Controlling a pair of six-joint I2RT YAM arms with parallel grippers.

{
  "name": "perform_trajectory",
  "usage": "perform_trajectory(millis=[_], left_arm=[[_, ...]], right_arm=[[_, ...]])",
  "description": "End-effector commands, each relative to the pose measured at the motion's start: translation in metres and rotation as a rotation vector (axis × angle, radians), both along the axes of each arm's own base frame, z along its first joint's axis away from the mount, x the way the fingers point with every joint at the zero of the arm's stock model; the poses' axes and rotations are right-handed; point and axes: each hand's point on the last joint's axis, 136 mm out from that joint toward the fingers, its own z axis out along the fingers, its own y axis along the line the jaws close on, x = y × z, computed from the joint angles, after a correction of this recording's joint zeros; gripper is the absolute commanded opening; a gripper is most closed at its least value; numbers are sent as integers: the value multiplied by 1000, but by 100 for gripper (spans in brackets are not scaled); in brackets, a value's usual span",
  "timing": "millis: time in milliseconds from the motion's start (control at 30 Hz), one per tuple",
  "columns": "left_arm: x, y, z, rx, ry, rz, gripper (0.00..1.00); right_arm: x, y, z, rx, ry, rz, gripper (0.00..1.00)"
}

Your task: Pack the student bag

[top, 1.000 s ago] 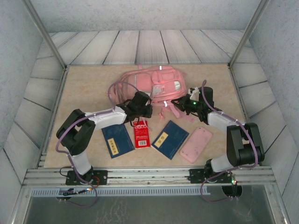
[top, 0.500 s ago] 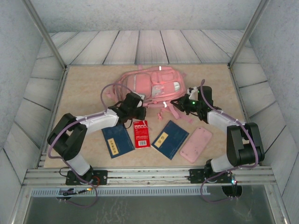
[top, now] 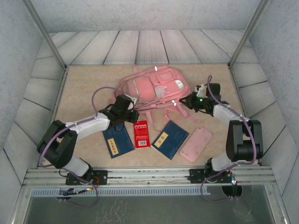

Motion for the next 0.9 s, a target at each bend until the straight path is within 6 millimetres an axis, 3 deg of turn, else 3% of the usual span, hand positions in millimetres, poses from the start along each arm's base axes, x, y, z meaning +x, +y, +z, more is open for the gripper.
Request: perform_trajectory(millis=[0,300,400,500,667,733,867], left_arm=[[-4,19,-1,35,12,11,0],[-14,29,3,116,19,-72,0],[-17,20,12,76,15,-122,0],[-20,5,23,18,18,-191,0],[-16,-19,42,-68,8,-270,0],[-12,-26,49,-91,-2,-290,0],[-7,-42,55,-99,-7,-334,0]], right_arm=[[23,-41,0,-111,-59,-48,0],[57,-73,-18,-247,-8,-47,0],[71,-75,-20,-254,9,-36,1],[75,-68,-11,-238,-7,9,12],[50,-62,-10,-249,17,49,54],[32,-58,-7,-253,26,62,62],[-8,-44,-5,-267,57,83,69]])
